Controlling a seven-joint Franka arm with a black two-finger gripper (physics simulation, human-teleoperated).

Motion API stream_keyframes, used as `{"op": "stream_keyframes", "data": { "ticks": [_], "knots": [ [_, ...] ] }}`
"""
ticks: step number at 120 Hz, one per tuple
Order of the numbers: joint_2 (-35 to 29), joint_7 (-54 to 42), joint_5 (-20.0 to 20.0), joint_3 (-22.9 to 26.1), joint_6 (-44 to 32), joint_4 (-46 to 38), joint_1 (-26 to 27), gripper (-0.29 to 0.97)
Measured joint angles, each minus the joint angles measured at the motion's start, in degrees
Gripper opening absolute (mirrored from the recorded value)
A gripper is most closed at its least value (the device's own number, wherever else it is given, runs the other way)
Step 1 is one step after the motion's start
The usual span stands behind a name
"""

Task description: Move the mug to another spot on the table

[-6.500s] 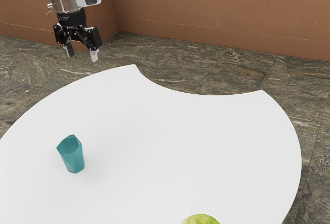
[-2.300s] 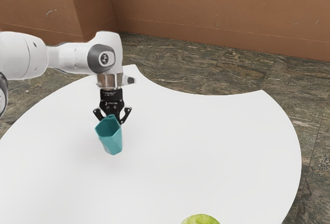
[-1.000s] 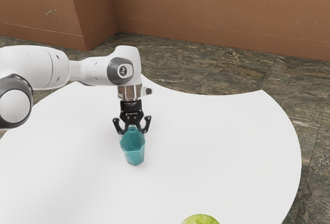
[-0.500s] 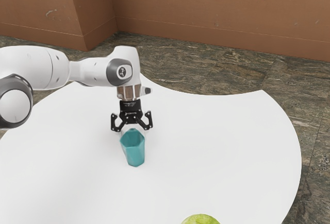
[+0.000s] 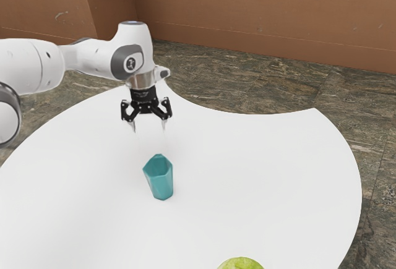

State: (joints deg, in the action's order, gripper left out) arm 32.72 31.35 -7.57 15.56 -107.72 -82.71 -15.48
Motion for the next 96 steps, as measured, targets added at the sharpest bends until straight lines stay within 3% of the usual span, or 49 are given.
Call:
{"op": "stream_keyframes", "data": {
  "ticks": [24, 57, 96],
  "knots": [
    [-12.0, -4.8, 2.9, -0.2, 2.2, -5.8, 1.5, 0.68],
    [-30.6, -14.2, 8.3, -15.4, 11.2, -11.6, 14.1, 0.68],
    [-33.3, -25.2, 9.7, -18.3, 17.6, -10.9, 12.4, 0.68]
  ]
}}
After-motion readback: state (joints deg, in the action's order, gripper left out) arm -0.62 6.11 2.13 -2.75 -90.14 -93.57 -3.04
